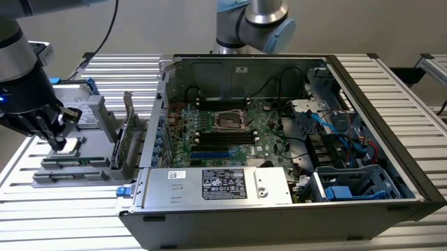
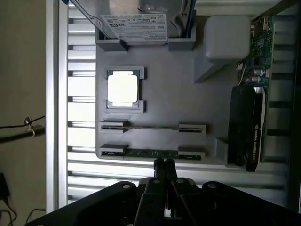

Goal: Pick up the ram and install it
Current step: 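Reach for the ram, then pick up the ram and move it above insertion slot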

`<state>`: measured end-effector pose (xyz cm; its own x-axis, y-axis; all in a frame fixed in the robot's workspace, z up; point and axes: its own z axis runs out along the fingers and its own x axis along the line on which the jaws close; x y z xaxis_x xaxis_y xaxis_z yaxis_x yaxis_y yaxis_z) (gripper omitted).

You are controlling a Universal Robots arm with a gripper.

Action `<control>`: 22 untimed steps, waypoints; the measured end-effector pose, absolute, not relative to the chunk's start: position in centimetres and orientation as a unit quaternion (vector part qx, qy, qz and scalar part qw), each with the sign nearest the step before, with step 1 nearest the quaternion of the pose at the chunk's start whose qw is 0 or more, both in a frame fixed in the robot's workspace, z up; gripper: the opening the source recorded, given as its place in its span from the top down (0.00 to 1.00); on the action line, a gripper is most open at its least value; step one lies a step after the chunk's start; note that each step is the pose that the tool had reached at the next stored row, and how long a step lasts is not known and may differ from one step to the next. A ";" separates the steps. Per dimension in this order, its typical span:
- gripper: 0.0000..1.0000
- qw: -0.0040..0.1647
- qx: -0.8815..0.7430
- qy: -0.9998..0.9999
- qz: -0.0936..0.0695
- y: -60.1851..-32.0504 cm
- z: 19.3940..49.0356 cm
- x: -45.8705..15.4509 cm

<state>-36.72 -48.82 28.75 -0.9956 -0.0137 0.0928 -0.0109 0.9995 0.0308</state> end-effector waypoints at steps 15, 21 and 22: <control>0.90 0.045 0.015 -0.999 -0.015 -49.3 27.6 -38.4; 0.90 0.046 0.015 -0.999 -0.015 -49.3 27.6 -38.4; 0.90 0.046 0.015 -0.999 -0.015 -49.3 27.6 -38.4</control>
<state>-38.44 -49.29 27.60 -0.9954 -0.0307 0.0905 -0.0281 0.9991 0.0307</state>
